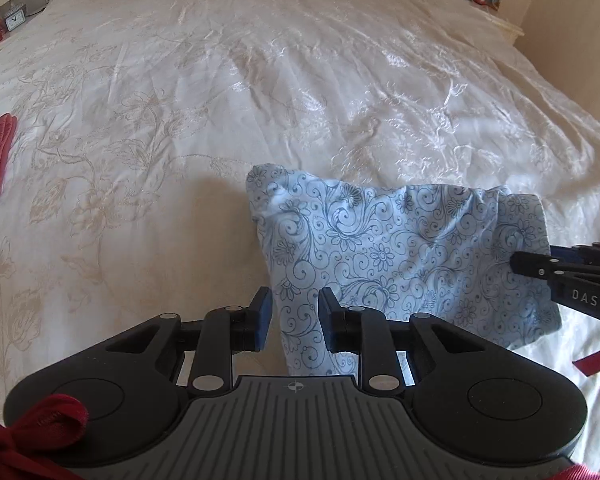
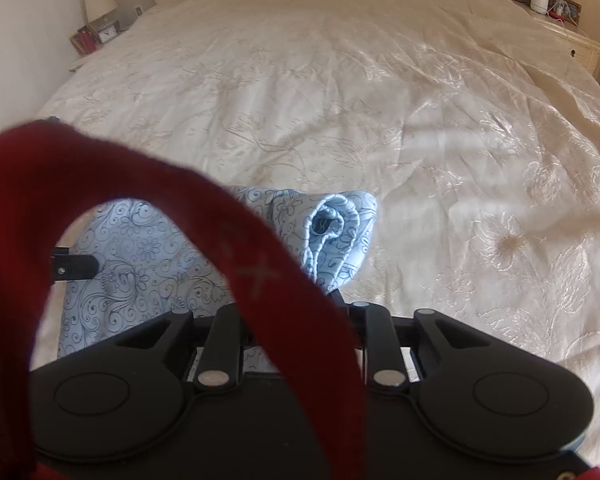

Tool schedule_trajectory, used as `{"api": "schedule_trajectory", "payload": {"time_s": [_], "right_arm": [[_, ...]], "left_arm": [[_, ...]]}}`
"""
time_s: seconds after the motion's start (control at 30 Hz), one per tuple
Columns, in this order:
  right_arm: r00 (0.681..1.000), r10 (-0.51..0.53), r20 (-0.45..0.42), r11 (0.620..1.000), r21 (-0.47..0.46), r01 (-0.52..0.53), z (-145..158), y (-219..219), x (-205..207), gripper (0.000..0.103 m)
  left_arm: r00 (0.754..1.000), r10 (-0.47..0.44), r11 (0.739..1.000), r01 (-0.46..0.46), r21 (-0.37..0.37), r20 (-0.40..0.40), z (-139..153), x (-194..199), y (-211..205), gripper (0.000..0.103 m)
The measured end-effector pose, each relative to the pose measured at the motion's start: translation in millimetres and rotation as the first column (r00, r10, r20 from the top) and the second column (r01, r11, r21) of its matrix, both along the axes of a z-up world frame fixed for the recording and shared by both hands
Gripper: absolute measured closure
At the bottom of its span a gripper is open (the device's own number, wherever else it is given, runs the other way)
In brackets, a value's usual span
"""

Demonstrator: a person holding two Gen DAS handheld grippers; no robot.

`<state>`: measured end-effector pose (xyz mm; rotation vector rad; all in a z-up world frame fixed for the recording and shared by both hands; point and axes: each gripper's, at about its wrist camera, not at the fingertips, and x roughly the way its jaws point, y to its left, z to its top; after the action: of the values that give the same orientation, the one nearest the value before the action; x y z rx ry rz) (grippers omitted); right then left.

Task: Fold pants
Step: 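Open the left gripper and lift both grippers away from the folded pants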

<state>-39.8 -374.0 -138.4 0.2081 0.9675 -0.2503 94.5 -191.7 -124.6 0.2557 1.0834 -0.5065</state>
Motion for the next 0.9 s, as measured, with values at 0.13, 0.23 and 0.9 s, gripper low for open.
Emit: {"api": "schedule_trajectory", "payload": {"time_s": [0.13,0.23,0.9], "right_arm": [[0.999,-0.043,-0.017,0.999,-0.030,0.043,-6.0,-7.8,-12.1,0.063],[0.998,-0.065,0.011,0.998,-0.014,0.065,6.8,-4.8,-27.2,0.063],[0.986,-0.140,0.086,0.990,0.014,0.139,80.7,80.9,-87.8,0.063]], "left_arm": [[0.999,0.027,0.999,-0.026,0.018,-0.028,-0.9,-2.8,6.6,0.078],[0.999,0.033,0.999,-0.033,0.027,-0.033,8.3,-9.5,12.6,0.078],[0.993,0.115,0.993,-0.116,-0.026,-0.036,66.7,-78.2,57.8,0.078]]}}
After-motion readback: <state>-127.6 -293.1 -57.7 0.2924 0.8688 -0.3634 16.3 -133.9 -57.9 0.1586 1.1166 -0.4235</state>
